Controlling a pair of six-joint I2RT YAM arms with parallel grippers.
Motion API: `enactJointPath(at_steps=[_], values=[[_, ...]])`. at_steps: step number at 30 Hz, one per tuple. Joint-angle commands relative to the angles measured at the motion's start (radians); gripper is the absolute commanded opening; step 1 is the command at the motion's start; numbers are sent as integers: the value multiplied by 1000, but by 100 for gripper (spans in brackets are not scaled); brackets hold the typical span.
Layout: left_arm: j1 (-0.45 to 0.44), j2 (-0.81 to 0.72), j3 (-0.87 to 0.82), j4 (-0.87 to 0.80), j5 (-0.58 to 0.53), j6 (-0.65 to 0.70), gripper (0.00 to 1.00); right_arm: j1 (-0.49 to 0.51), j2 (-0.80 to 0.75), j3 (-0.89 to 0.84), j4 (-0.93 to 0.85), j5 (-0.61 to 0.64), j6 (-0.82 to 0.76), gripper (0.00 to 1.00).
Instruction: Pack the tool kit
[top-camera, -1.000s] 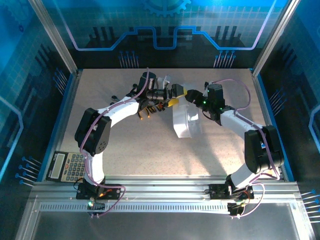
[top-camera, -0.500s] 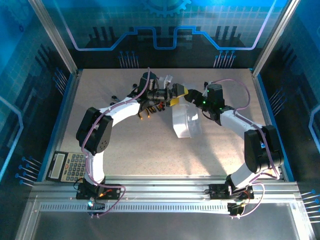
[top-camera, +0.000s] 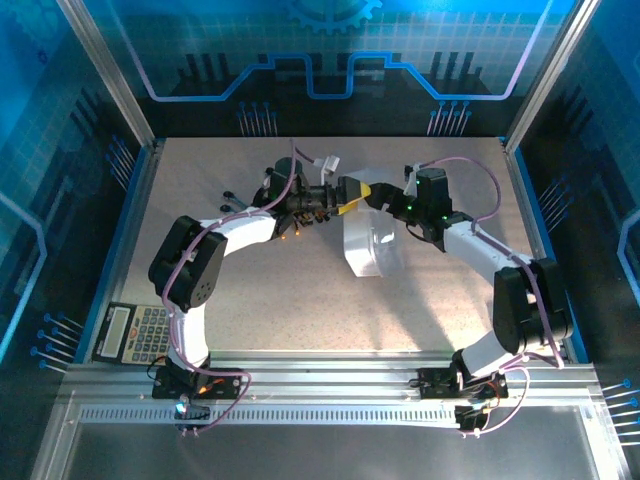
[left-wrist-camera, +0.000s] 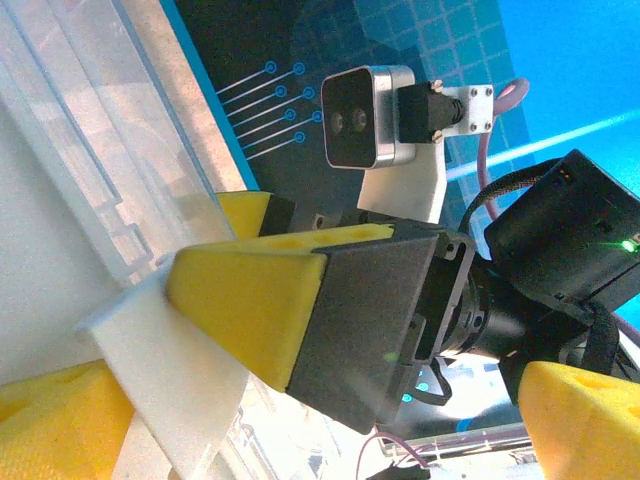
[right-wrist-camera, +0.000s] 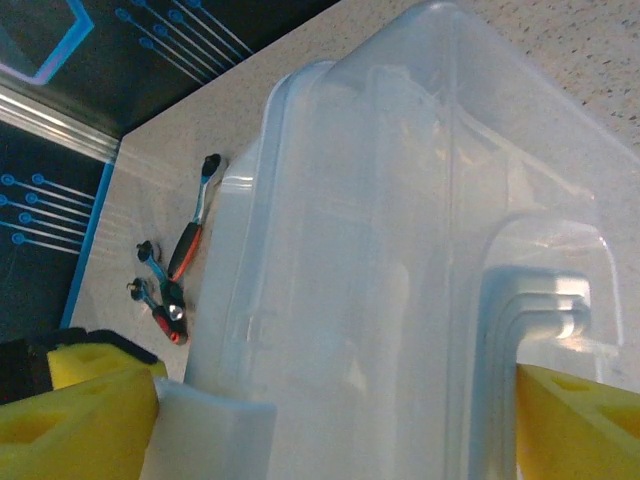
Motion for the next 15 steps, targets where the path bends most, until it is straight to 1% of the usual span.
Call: enactJointPath(at_steps=[1,10,15], values=[[-12,74,-78,-76,2,-18,99,31,-36,40,-78,-124,-33,88],[-4,137,-109,63,11,-86,99,53,-55,108,-142,-121,-58,88],[-5,159,-103,94,15,-102,99,59,-50,143,-187,-98,-80,88]])
